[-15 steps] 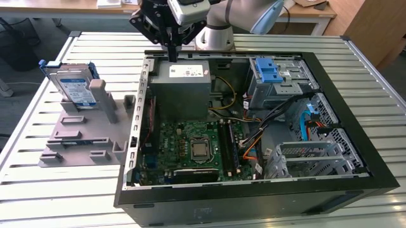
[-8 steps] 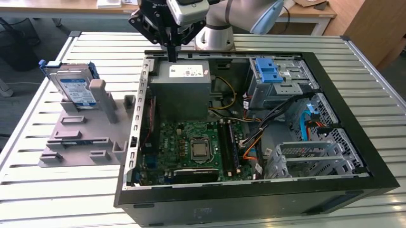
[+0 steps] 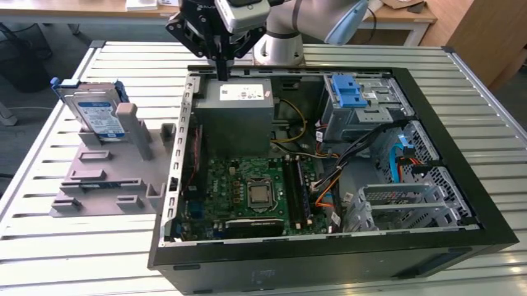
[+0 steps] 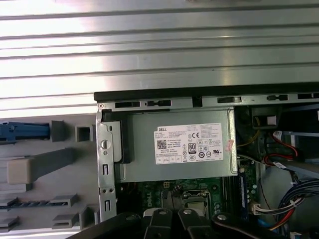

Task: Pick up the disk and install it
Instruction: 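Reach for the disk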

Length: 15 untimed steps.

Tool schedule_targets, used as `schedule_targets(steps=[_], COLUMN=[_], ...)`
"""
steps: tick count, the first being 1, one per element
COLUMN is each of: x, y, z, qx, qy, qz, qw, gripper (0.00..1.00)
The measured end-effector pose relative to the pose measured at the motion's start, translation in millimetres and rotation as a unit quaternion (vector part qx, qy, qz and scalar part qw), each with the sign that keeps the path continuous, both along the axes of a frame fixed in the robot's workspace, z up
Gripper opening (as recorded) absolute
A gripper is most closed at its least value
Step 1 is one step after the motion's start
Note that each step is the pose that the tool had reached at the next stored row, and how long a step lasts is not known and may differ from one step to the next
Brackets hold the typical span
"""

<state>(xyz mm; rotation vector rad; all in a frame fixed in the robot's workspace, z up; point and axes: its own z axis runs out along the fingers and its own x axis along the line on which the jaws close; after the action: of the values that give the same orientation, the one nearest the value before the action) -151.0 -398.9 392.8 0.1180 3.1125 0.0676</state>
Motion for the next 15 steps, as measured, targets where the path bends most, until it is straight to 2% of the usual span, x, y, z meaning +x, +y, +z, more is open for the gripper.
schedule_targets(steps=[15], x=[-4.1], y=[0.0], z=[-1.7], qx=[0.0], qy=[0.0002], qz=[0.0], qw=[1.0], gripper=[0.11])
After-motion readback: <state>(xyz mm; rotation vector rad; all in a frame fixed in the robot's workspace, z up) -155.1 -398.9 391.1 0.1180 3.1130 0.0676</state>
